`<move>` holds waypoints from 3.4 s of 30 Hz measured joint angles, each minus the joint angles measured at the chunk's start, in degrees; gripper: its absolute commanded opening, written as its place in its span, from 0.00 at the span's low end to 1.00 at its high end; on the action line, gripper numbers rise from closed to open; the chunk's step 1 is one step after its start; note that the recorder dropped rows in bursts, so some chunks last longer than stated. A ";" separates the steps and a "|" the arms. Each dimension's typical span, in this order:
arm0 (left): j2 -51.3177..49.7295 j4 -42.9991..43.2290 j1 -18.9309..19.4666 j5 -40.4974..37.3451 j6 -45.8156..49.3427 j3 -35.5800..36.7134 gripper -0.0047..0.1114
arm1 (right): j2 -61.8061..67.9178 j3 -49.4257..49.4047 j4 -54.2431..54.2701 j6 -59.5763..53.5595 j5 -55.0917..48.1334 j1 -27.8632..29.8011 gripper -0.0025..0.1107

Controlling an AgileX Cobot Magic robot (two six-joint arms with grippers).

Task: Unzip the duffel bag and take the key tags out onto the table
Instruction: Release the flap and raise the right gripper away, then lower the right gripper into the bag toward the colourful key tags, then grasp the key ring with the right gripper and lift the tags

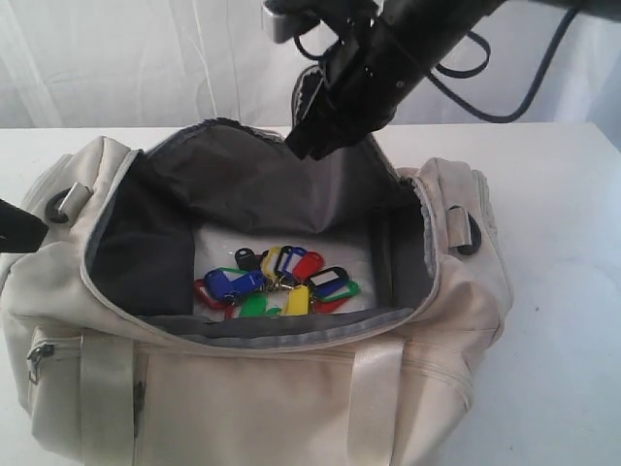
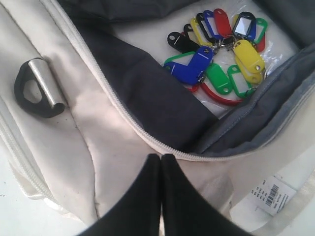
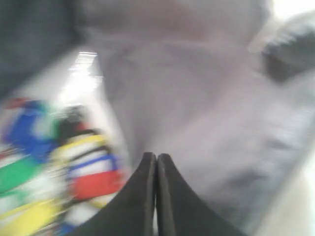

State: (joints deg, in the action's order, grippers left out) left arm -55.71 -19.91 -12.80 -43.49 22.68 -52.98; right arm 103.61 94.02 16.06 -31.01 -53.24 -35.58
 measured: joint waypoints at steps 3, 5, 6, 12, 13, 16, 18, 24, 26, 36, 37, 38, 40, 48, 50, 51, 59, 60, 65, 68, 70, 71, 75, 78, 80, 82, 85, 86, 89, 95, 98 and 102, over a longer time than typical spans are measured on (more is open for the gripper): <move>0.00 -0.05 0.00 0.00 0.09 0.00 0.04 | 2.87 -1.32 -10.89 10.72 7.83 0.00 0.02; 0.00 -0.15 0.00 0.00 0.09 0.00 0.04 | 4.83 -1.43 -19.90 20.59 12.21 0.00 0.02; 0.00 -0.15 0.00 0.00 0.09 0.00 0.04 | 5.75 -1.43 -24.90 25.94 14.01 0.00 0.02; 0.00 -0.29 0.00 0.00 0.09 0.00 0.04 | 11.99 -1.43 -46.12 48.64 14.69 0.84 0.02; 0.00 -0.29 0.00 0.00 0.09 0.00 0.04 | 13.00 -1.43 -47.04 49.79 13.56 1.35 0.02; 0.00 -0.56 0.00 0.12 0.09 0.00 0.04 | 14.34 -1.43 -48.14 50.38 10.46 2.43 0.02; 0.00 -0.86 0.00 0.11 0.09 0.00 0.04 | 13.85 -1.43 -48.18 49.38 9.27 2.94 0.02; 0.00 -1.21 0.00 0.33 0.09 0.00 0.04 | 3.60 -1.46 -40.73 38.98 11.54 3.13 0.02; 0.00 -1.21 0.00 0.33 0.09 0.00 0.04 | -0.60 -1.46 -33.72 32.12 11.27 3.13 0.02; 0.00 -1.46 0.00 0.67 0.23 0.00 0.04 | -3.50 -5.72 3.70 -2.56 -6.42 0.52 0.02; 0.00 -1.46 0.00 0.93 0.23 0.00 0.04 | -3.07 -7.25 4.03 -3.06 -5.68 -0.68 0.02; 0.00 -1.46 0.00 0.91 0.23 0.00 0.04 | -2.75 -8.85 4.31 -3.55 -4.81 -2.00 0.02; 0.00 -1.46 0.00 0.91 0.23 0.00 0.04 | -1.96 -11.94 4.31 -3.97 -3.22 -4.47 0.02; 0.00 -1.46 0.00 0.91 0.35 0.00 0.04 | 1.21 -18.60 4.43 -4.08 -3.56 -15.56 0.02; 0.00 -1.46 0.00 0.91 0.35 0.00 0.04 | 1.34 -19.30 4.43 -4.08 -4.94 -18.08 0.02; 0.00 -1.46 0.00 0.91 0.35 0.00 0.04 | 1.34 -19.46 4.43 -4.08 -5.78 -18.77 0.02; 0.00 -1.46 0.00 1.04 0.35 0.00 0.04 | -2.66 -19.14 -9.63 -1.49 4.05 -20.42 0.03; 0.00 -1.46 0.00 1.04 0.35 0.00 0.04 | -3.11 -19.02 -10.38 0.28 5.71 -20.42 0.09; 0.00 -1.46 0.00 1.04 0.35 0.00 0.04 | -3.49 -18.28 -22.36 19.35 9.45 -19.36 0.49; 0.00 -1.56 0.00 1.04 0.35 0.00 0.04 | -3.34 -18.28 -24.00 22.67 7.53 -16.96 0.64; 0.00 -1.56 0.00 1.04 0.35 0.00 0.04 | -2.71 -18.28 -23.64 22.57 5.84 -15.51 0.65; 0.00 -1.56 0.00 1.04 0.35 0.00 0.04 | -2.26 -18.28 -23.00 22.28 5.49 -14.80 0.65; 0.00 -1.56 0.00 1.04 0.35 0.00 0.04 | -0.30 -18.20 -20.47 21.44 6.79 -12.93 0.65; 0.00 -1.56 0.00 0.94 0.35 0.00 0.04 | 1.44 -16.88 -17.62 21.17 7.63 -12.02 0.65; 0.00 -1.65 0.00 0.94 0.35 0.00 0.04 | 2.87 -15.56 -16.06 20.30 8.19 -11.68 0.65; 0.00 -1.65 0.00 0.94 0.35 0.00 0.04 | 4.58 -14.30 -14.85 19.88 8.28 -11.42 0.65; 0.00 -1.65 0.00 0.94 0.35 0.00 0.04 | 7.54 -13.23 -14.45 19.67 7.90 -11.42 0.64; 0.00 -1.65 0.00 0.94 0.46 0.00 0.04 | 8.28 -12.97 -14.21 19.67 7.57 -11.42 0.64; 0.00 -1.65 0.00 0.94 0.57 0.00 0.04 | 9.40 -11.85 -13.73 19.67 5.87 -11.34 0.49; 0.00 -1.77 0.00 0.94 0.72 0.00 0.04 | 9.72 -10.99 -13.33 19.67 4.44 -11.34 0.03; 0.00 -2.00 0.00 0.94 1.04 0.00 0.04 | 9.33 -10.11 -13.46 19.67 3.86 -11.34 0.02; 0.00 -2.23 0.00 0.94 1.40 0.00 0.04 | 7.56 -8.69 -13.98 19.67 2.44 -11.34 0.02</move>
State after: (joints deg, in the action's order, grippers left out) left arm -55.71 -22.13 -12.80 -42.55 24.08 -52.98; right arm 111.17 85.33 2.08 -11.34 -50.80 -46.92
